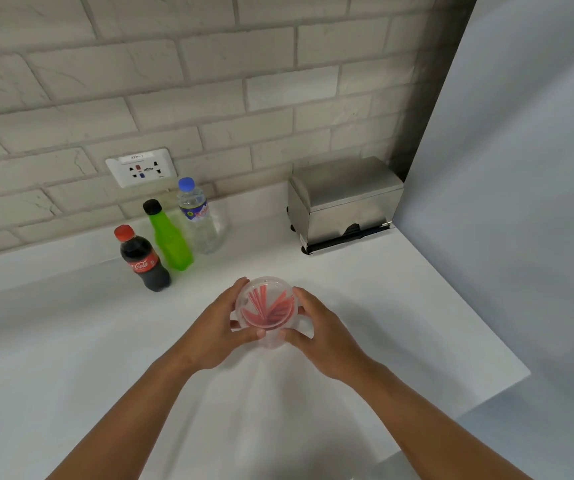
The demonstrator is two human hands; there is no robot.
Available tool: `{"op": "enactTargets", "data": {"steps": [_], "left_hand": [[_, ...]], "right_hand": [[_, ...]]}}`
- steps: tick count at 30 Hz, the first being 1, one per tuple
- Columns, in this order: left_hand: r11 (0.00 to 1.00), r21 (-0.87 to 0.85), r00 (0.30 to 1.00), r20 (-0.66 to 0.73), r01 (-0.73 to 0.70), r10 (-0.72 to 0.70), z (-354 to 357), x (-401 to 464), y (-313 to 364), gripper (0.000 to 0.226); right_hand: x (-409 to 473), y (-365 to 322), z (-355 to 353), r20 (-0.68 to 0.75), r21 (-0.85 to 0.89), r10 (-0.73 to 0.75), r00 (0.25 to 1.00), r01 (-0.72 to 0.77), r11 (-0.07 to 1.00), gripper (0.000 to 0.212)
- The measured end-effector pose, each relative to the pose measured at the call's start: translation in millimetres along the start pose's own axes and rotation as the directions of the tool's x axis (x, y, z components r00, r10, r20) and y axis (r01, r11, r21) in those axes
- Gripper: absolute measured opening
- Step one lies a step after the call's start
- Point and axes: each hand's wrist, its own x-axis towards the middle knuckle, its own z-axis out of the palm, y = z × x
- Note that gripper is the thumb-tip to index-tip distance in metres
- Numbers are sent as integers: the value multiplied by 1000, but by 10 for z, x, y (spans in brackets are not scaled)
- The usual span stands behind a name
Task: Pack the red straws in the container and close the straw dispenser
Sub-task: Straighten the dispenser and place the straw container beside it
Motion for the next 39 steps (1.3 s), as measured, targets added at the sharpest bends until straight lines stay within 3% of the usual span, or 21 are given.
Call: {"op": "enactTargets", "data": {"steps": [2,6,10,13,22,39], "left_hand": [[1000,-22,1000,-14,-18,18,8,72,20,67],[999,-51,999,-48,-12,10,-10,227,10,64],[997,-54,996,-77,51,-55,-51,414,-72,80],[995,-24,991,-97,93,-95,-112,571,-103,93],[992,45,988,-104,117,-111,-320,1079,-114,92],[968,117,971,-113,221,-209,-561,1721,-33,96]], "right_hand": [[75,5,-37,-18,-8,-16,1000,16,1000,56],[249,17,-92,-33,15,-47,998,47,999,56],[442,25,-131,-50,69,-57,997,61,996,58],[603,-4,-153,-60,118,-42,997,49,992,49],[1207,20,-203,-32,207,-47,998,53,977,57],[2005,82,-415,102,136,37,994,-50,989,71]]}}
